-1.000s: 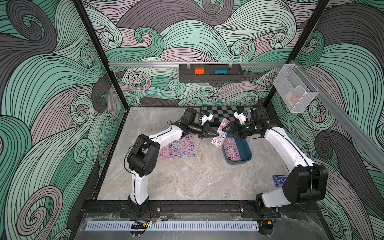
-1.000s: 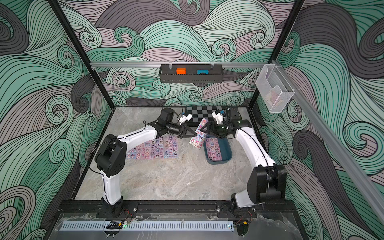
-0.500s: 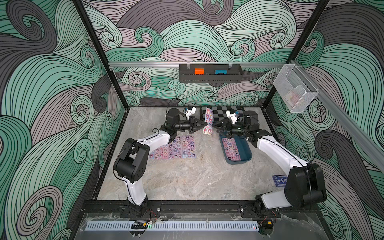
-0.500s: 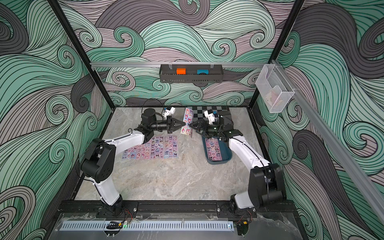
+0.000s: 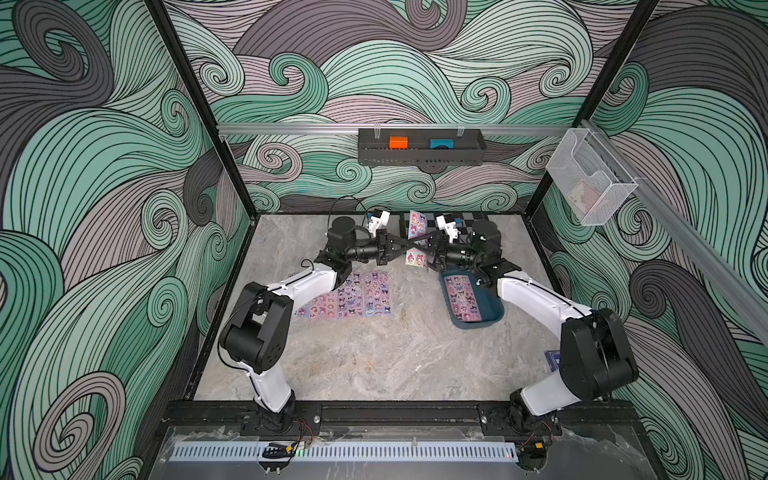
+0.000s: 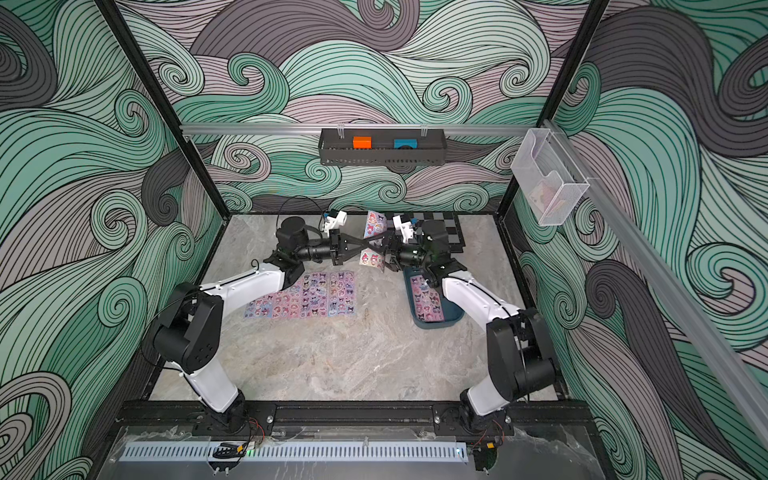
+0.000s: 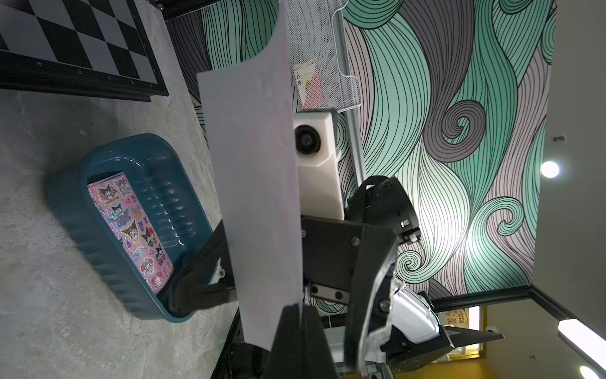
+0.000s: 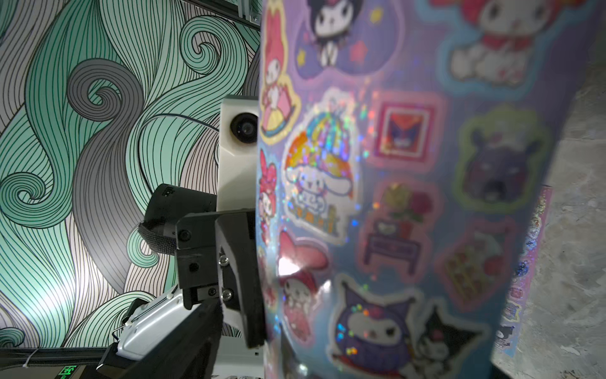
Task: Take the stickers out of the storage box
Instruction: Pick up the sticker from the storage box, then place the sticker at the center of the board.
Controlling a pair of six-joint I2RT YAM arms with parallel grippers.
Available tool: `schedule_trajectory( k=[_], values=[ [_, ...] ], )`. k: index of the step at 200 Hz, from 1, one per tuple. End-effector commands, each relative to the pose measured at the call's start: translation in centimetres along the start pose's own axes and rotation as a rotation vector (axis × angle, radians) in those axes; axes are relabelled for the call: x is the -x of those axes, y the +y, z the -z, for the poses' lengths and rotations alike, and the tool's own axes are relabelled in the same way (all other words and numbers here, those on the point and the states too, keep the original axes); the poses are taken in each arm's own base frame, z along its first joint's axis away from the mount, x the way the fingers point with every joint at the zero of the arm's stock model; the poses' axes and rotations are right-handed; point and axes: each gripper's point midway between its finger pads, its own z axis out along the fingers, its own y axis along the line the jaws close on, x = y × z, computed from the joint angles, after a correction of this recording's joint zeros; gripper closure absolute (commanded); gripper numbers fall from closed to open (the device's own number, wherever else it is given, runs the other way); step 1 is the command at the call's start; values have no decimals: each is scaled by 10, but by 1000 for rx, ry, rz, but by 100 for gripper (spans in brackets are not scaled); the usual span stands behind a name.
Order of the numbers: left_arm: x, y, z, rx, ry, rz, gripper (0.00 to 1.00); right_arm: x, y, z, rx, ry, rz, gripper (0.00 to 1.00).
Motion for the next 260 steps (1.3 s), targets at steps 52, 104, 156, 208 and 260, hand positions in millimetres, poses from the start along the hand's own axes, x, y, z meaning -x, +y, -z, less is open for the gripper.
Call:
schedule_trajectory(
  k=[52,104,156,208,260],
  values=[
    [-8,30,2,121,35,-23,100,6,14,26,-8,-33,65,21],
    [-8,38,1,135,32,-11,100,-2,-9,28,-143,-9,73,47],
    [-9,49,6,210,15,-13,100,-9,-24,27,-282,17,114,87],
    [-6,81,28,430,-46,2,76,-17,-39,18,-305,96,96,97],
    [14,125,84,580,-191,71,66,-42,-83,-4,-364,270,20,97]
  ],
)
